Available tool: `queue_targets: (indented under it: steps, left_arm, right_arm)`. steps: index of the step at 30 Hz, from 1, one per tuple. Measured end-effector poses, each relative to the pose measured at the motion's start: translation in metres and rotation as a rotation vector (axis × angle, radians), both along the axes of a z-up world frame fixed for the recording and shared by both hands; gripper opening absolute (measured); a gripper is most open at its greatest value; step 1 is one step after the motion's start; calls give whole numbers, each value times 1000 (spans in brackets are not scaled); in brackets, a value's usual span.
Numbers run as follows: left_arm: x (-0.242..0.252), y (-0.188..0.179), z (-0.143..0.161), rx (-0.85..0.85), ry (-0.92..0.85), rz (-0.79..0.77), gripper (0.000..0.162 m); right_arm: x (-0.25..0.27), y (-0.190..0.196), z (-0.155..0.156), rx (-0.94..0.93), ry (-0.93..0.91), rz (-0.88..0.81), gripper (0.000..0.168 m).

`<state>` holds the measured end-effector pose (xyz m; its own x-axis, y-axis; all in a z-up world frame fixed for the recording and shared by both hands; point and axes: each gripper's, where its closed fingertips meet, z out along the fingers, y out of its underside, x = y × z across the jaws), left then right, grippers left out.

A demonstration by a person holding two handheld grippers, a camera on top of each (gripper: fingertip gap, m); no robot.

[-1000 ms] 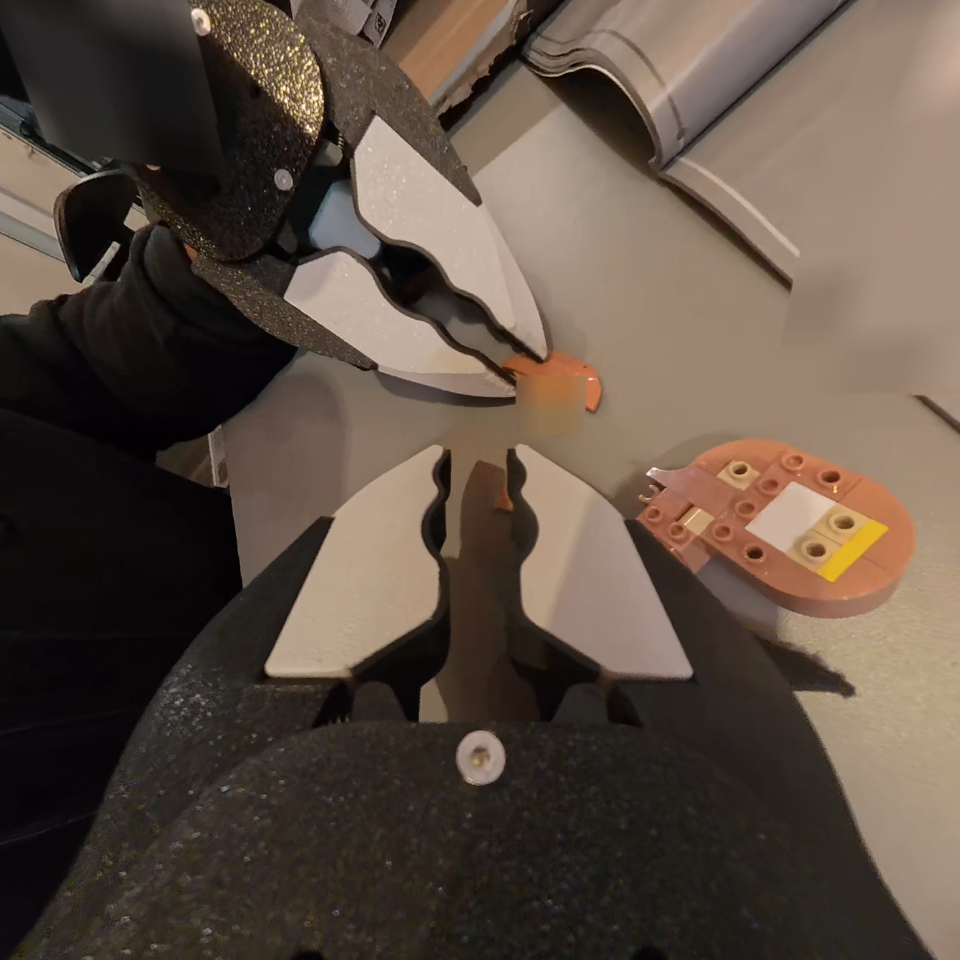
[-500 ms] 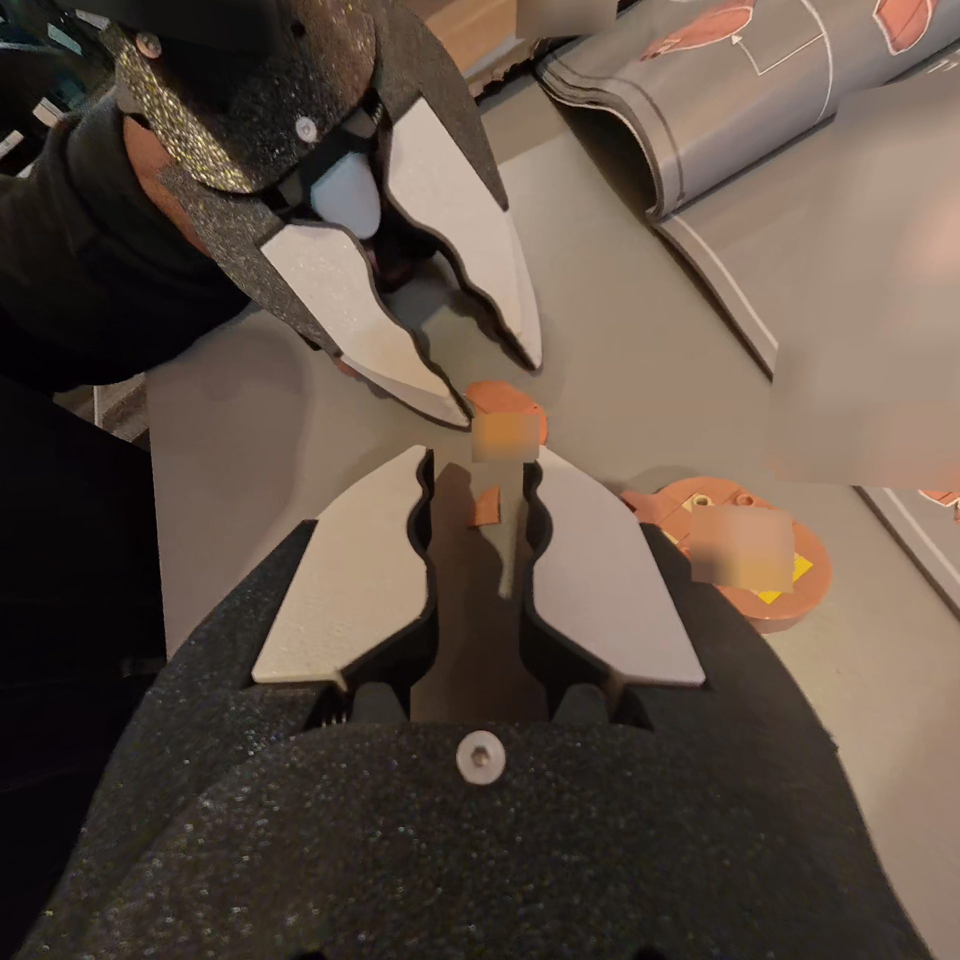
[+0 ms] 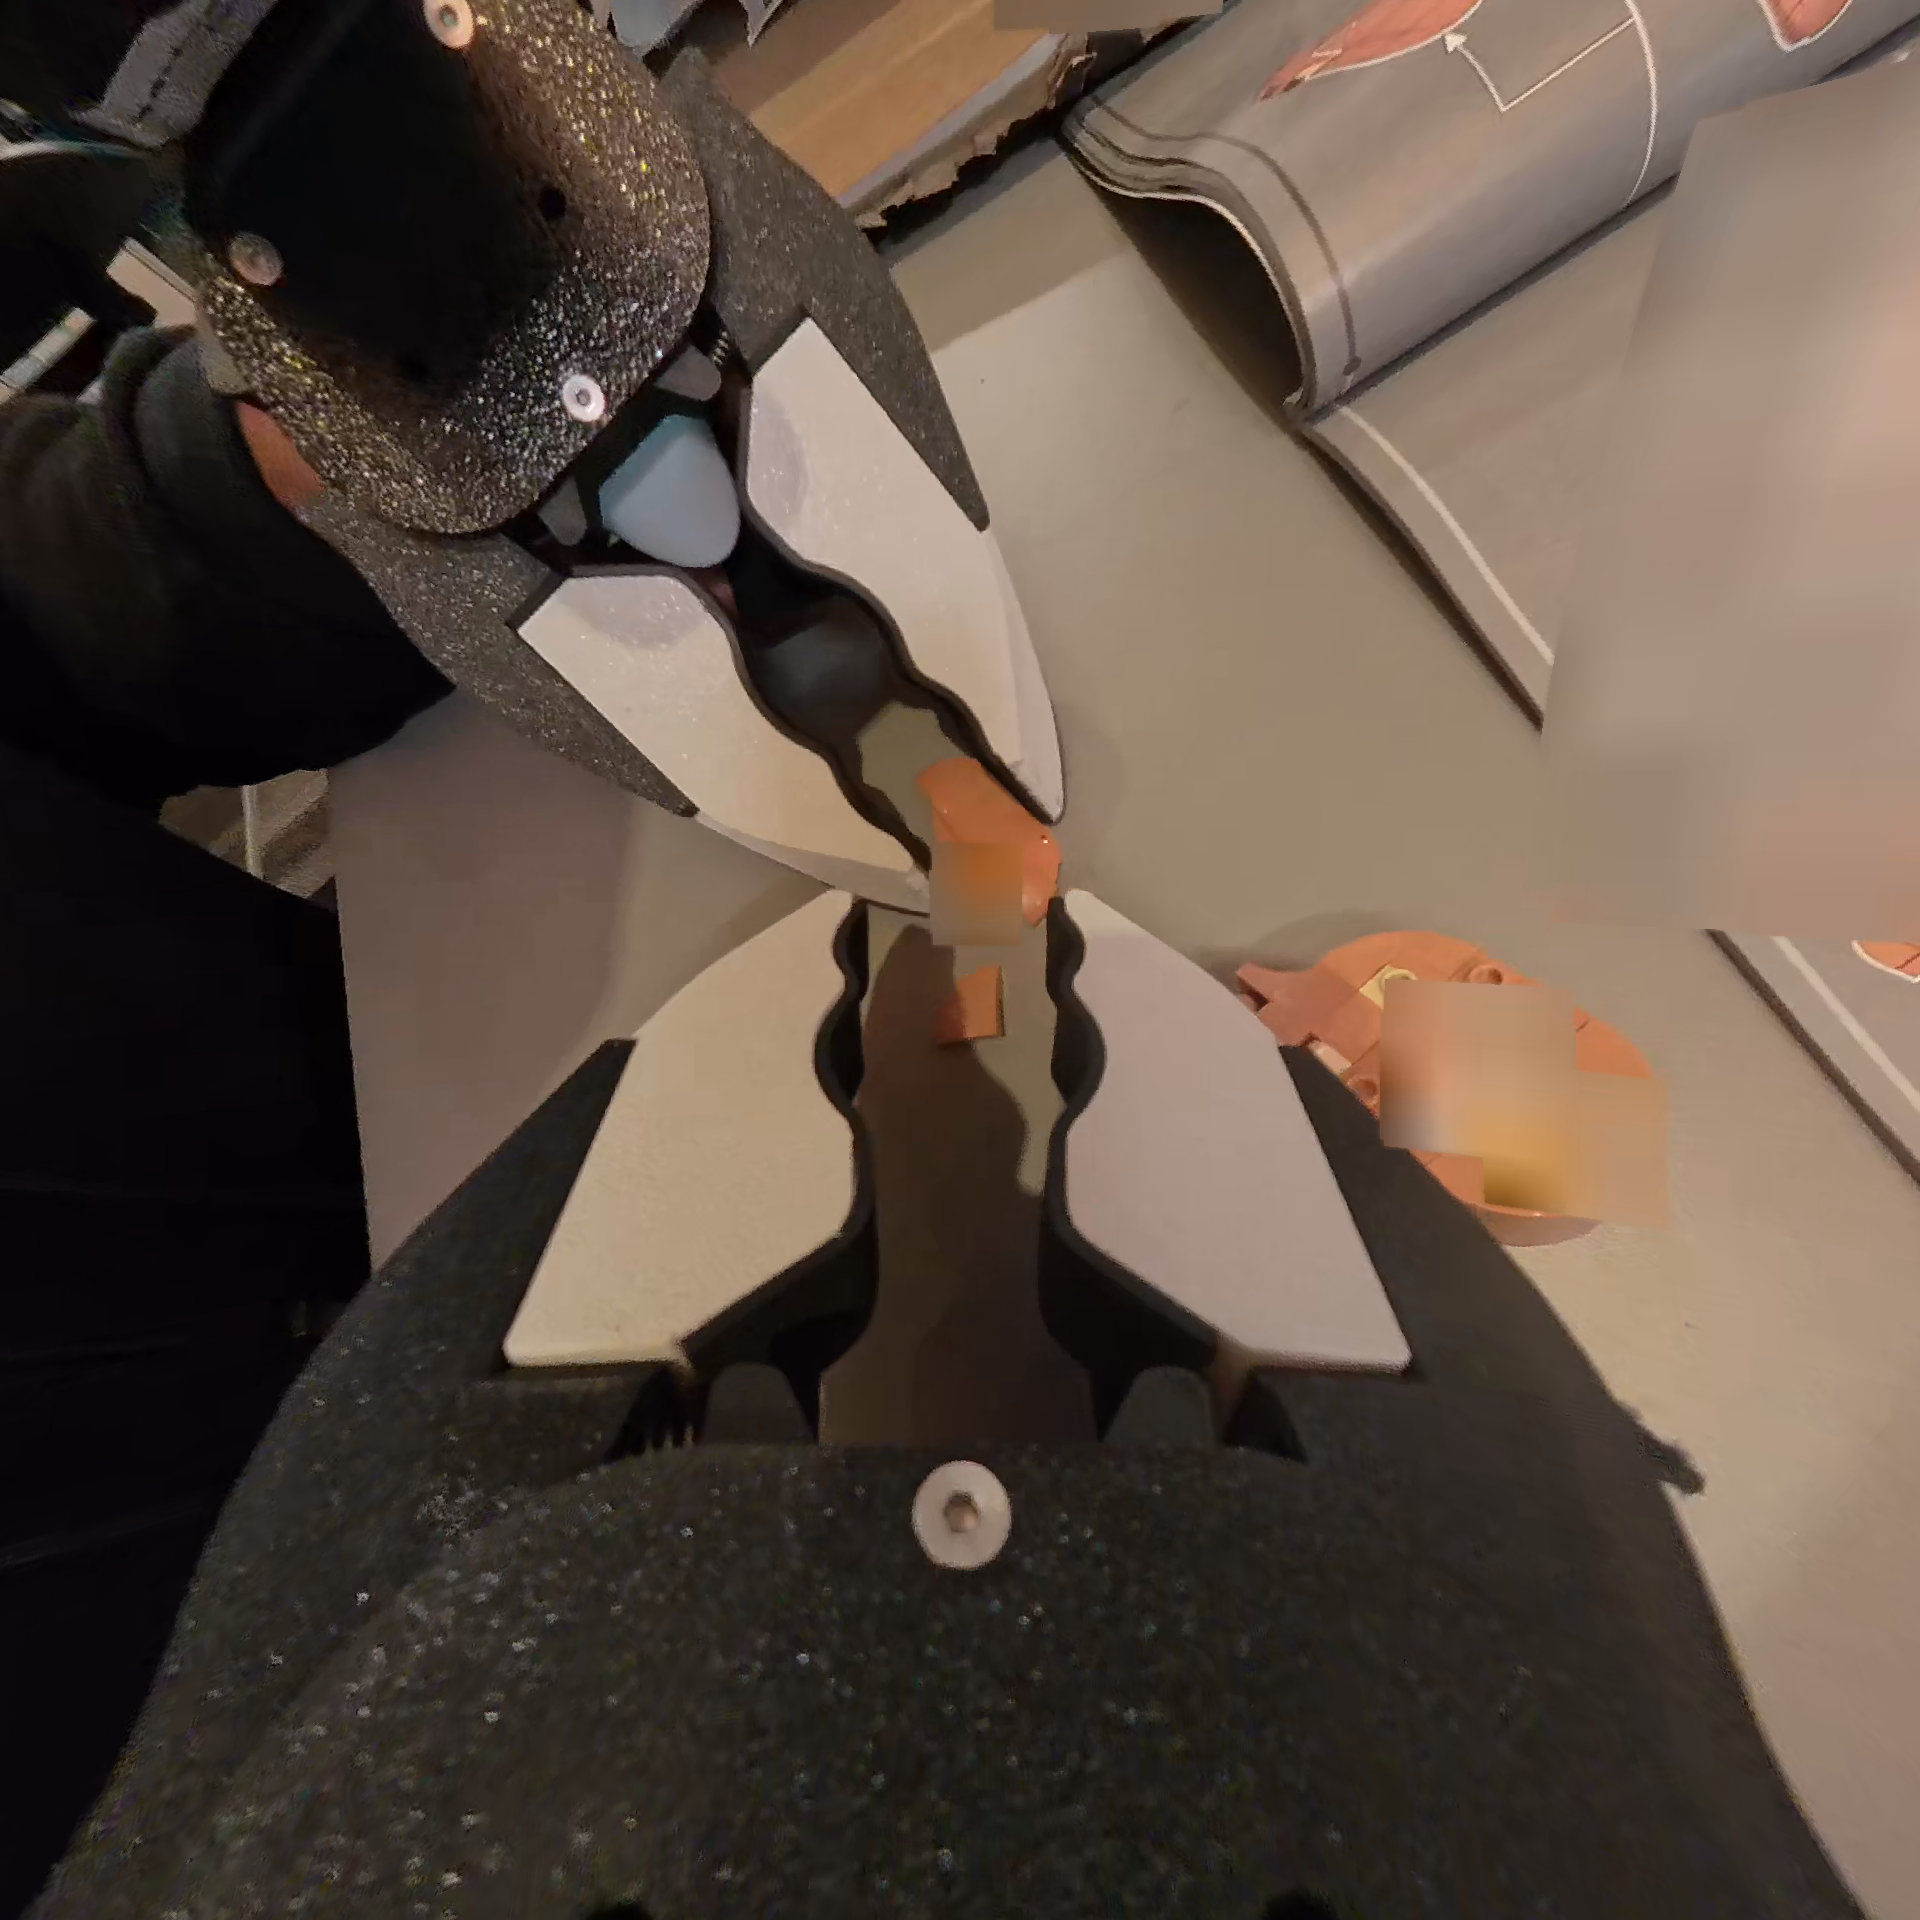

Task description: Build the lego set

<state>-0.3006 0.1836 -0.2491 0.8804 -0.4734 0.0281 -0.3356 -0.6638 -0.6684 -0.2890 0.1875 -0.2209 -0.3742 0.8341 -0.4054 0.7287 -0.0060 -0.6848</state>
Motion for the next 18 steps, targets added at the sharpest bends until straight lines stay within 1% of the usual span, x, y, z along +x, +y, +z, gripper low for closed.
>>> queue_targets:
  steps: [2,5,9,13,18]
  left_arm:
    - [0,-1,1,12,-27,-21,23]
    - [3,-3,5,18,-71,-46,23]
    - [3,-4,9,43,-71,-69,23]
    - [3,-1,28,157,-35,-104,23]
    - [5,1,50,326,87,-161,23]
  right_arm:
    - [1,1,-1,-20,-17,-9,33]
    - [2,3,-2,-30,-34,-14,26]
    - [4,0,0,-50,-40,-6,27]
    - [2,-1,9,-167,-45,-20,28]
    - [2,-6,26,-383,-53,-10,32]
